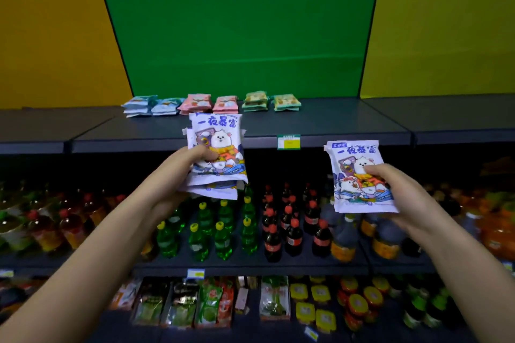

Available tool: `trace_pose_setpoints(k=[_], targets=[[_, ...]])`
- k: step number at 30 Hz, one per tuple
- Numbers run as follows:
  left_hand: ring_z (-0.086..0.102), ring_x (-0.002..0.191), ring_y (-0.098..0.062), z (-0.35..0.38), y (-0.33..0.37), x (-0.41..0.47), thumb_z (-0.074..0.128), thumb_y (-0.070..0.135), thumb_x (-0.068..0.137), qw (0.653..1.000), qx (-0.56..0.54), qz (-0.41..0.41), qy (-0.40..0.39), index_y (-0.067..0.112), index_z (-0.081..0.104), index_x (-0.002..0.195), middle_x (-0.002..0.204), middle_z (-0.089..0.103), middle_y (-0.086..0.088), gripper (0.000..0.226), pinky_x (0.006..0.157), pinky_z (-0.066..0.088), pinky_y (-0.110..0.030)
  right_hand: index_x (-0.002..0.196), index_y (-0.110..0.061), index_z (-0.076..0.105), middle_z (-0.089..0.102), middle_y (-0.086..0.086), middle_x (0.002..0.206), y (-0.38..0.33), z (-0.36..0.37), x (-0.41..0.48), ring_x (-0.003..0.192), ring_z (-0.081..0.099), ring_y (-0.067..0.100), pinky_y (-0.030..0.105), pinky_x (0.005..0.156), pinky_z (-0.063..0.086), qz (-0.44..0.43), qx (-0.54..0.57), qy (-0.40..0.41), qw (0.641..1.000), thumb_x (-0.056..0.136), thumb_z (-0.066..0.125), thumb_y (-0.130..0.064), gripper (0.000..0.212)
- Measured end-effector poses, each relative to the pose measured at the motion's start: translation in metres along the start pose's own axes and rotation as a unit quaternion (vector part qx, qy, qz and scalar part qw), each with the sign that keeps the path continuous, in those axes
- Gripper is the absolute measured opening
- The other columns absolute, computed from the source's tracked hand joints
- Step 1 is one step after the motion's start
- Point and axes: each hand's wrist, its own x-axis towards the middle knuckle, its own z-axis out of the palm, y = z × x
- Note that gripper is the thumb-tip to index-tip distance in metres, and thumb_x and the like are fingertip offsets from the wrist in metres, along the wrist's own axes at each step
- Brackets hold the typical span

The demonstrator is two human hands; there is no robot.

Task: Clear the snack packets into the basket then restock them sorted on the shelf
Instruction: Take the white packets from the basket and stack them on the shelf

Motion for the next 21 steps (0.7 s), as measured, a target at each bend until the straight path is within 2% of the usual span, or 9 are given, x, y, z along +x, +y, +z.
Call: trace_pose_setpoints(k=[2, 5, 7, 10, 14, 16, 18, 19, 21], targets=[[0.068, 0.057, -0.014, 0.011, 0.01, 0.016, 0.052, 0.018, 0.083, 0.999, -0.025, -0.007, -0.026, 0.014, 0.067, 0.087, 0.071, 0.074, -0.001, 0.016, 0.056, 0.051, -0.02, 0.098, -0.007, 0.056, 0.068, 0.001, 0.054, -0.005, -0.001, 0.005, 0.042, 0.063, 0.013, 0.018, 0.033, 0.043, -0.007, 0.003, 0.009, 1.0, 0.09, 0.051, -0.021, 0.017], [0.07, 0.063, -0.015, 0.029, 0.02, 0.041, 0.053, 0.019, 0.083, 0.997, -0.046, -0.026, -0.06, 0.014, 0.067, 0.086, 0.073, 0.074, -0.002, 0.016, 0.069, 0.056, -0.025, 0.099, -0.007, 0.056, 0.07, 0.0, 0.055, -0.013, 0.001, 0.018, 0.045, 0.065, 0.011, 0.017, 0.039, 0.047, -0.009, 0.023, 0.018, 1.0, 0.09, 0.051, -0.018, 0.015], [0.069, 0.062, -0.017, 0.042, 0.024, 0.059, 0.053, 0.019, 0.084, 0.996, -0.055, -0.038, -0.065, 0.013, 0.066, 0.081, 0.069, 0.073, -0.003, 0.015, 0.075, 0.055, -0.03, 0.099, -0.008, 0.056, 0.07, -0.001, 0.056, -0.018, 0.002, 0.032, 0.047, 0.066, 0.011, 0.019, 0.044, 0.05, -0.007, 0.021, 0.022, 1.0, 0.089, 0.052, -0.019, 0.016], [0.065, 0.07, -0.022, 0.065, 0.033, 0.09, 0.053, 0.017, 0.085, 0.994, -0.074, -0.035, -0.066, 0.012, 0.063, 0.078, 0.064, 0.071, -0.003, 0.013, 0.085, 0.051, -0.038, 0.101, -0.007, 0.055, 0.069, -0.002, 0.055, -0.025, -0.001, 0.061, 0.048, 0.066, 0.011, 0.018, 0.045, 0.051, -0.023, 0.026, 0.023, 0.999, 0.088, 0.053, -0.016, 0.015], [0.062, 0.06, -0.014, 0.099, 0.04, 0.148, 0.054, 0.018, 0.083, 0.995, -0.06, -0.028, -0.071, 0.016, 0.06, 0.077, 0.057, 0.069, 0.003, 0.01, 0.069, 0.051, -0.025, 0.104, -0.008, 0.055, 0.07, -0.001, 0.059, -0.039, -0.011, 0.114, 0.051, 0.067, 0.012, 0.02, 0.048, 0.052, -0.035, 0.01, 0.03, 0.999, 0.086, 0.056, -0.019, 0.021], [0.063, 0.061, -0.014, 0.114, 0.041, 0.175, 0.053, 0.018, 0.083, 0.994, -0.061, -0.036, -0.082, 0.015, 0.061, 0.075, 0.057, 0.069, 0.002, 0.012, 0.074, 0.052, -0.027, 0.1, -0.007, 0.056, 0.069, -0.002, 0.055, -0.046, -0.015, 0.142, 0.048, 0.066, 0.011, 0.018, 0.045, 0.051, -0.04, 0.0, 0.033, 0.999, 0.087, 0.055, -0.019, 0.018], [0.063, 0.059, -0.015, 0.134, 0.041, 0.209, 0.053, 0.017, 0.085, 0.993, -0.055, -0.046, -0.093, 0.014, 0.06, 0.073, 0.056, 0.068, 0.0, 0.014, 0.071, 0.052, -0.026, 0.087, -0.006, 0.058, 0.068, -0.002, 0.051, -0.054, -0.022, 0.179, 0.044, 0.064, 0.009, 0.016, 0.043, 0.049, -0.047, -0.018, 0.031, 0.998, 0.089, 0.052, -0.017, 0.013], [0.063, 0.055, -0.014, 0.144, 0.042, 0.227, 0.053, 0.017, 0.085, 0.993, -0.049, -0.049, -0.096, 0.014, 0.06, 0.074, 0.055, 0.068, 0.0, 0.014, 0.067, 0.052, -0.025, 0.083, -0.007, 0.058, 0.068, -0.002, 0.05, -0.059, -0.026, 0.198, 0.044, 0.064, 0.009, 0.015, 0.043, 0.049, -0.05, -0.025, 0.028, 0.998, 0.09, 0.051, -0.017, 0.014], [0.064, 0.05, -0.012, 0.164, 0.045, 0.264, 0.053, 0.02, 0.087, 0.993, -0.027, -0.052, -0.1, 0.015, 0.058, 0.077, 0.056, 0.068, 0.001, 0.012, 0.056, 0.052, -0.022, 0.087, -0.005, 0.058, 0.068, -0.002, 0.051, -0.068, -0.035, 0.237, 0.044, 0.064, 0.008, 0.014, 0.043, 0.05, -0.052, -0.034, 0.023, 0.998, 0.091, 0.051, -0.016, 0.013]])
